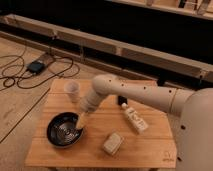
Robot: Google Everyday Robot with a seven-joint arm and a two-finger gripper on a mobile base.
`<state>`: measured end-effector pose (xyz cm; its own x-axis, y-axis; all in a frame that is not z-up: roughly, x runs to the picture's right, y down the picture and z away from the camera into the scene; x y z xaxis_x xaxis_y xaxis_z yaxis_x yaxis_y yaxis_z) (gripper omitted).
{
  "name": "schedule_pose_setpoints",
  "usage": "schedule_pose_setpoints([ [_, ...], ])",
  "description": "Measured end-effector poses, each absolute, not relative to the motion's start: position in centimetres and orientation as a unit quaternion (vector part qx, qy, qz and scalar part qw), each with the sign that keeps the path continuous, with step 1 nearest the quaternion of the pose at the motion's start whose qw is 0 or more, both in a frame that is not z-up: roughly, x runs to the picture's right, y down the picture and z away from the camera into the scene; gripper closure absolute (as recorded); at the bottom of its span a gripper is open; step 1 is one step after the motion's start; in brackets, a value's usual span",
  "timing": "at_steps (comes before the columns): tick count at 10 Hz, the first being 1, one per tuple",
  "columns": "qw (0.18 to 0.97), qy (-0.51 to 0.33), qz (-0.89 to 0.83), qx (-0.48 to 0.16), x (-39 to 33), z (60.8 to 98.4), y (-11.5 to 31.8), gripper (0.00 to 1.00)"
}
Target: Push the ceramic bowl across the table
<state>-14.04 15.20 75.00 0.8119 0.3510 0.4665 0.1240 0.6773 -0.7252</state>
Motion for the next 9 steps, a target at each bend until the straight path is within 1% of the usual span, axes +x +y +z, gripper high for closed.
schedule_pose_setpoints([
  [7, 0.865, -0.299, 0.065, -0.396, -14.06, 74.98, 15.23, 0.26],
  [9, 0.864, -0.297, 0.056, -0.403, -14.43, 74.48, 16.06, 0.26],
])
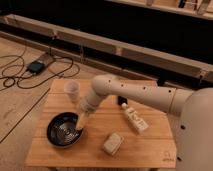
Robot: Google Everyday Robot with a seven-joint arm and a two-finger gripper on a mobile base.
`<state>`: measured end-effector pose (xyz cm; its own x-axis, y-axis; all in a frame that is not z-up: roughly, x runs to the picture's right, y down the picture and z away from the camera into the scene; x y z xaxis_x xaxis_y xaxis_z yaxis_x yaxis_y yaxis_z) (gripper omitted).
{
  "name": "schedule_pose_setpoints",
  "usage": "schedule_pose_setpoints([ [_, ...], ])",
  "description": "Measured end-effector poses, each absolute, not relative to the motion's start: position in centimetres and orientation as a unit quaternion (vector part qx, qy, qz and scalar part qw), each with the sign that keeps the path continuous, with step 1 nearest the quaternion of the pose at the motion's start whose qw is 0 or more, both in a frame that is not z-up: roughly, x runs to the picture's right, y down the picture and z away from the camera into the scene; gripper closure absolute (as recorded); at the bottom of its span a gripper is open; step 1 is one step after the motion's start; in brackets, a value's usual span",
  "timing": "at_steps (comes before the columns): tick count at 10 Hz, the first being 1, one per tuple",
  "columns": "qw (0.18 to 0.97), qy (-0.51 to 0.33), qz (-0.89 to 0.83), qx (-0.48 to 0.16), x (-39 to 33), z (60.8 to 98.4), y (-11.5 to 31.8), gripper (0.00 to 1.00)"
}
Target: Push the ceramic bowl across the table
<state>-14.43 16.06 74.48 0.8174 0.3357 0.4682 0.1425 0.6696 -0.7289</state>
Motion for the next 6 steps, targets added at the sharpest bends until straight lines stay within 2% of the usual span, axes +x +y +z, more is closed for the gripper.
schedule_pose_setpoints([
  [6, 0.844, -0.282, 0.042, -0.454, -17.0, 72.9, 21.3, 0.26],
])
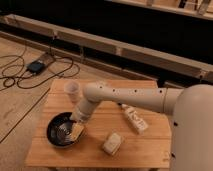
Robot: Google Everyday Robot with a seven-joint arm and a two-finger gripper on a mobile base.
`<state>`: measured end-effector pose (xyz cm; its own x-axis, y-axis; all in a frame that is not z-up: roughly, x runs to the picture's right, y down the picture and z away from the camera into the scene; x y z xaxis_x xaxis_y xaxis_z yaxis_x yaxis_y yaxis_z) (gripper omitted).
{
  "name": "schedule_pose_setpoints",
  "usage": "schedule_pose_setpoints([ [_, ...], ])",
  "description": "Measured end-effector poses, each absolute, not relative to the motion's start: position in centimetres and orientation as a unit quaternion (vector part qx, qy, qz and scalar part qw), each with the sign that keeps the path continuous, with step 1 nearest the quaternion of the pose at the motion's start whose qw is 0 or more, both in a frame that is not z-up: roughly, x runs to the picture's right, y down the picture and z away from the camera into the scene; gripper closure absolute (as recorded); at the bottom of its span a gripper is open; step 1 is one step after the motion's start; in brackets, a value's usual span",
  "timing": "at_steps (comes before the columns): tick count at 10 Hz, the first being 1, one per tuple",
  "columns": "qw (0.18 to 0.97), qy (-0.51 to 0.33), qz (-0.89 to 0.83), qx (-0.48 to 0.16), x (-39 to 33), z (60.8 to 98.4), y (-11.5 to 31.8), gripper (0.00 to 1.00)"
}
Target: Push the ceramic bowl across the table
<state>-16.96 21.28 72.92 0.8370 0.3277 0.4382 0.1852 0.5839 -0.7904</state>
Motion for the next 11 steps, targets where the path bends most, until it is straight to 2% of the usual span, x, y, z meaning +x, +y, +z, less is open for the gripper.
schedule_pose_setpoints([
  [5, 0.827, -0.241, 0.052, -0.505, -16.0, 75.0, 24.7, 0.26],
  [11, 0.835, -0.184, 0.081, -0.512, -12.6, 77.3, 24.0, 0.26],
])
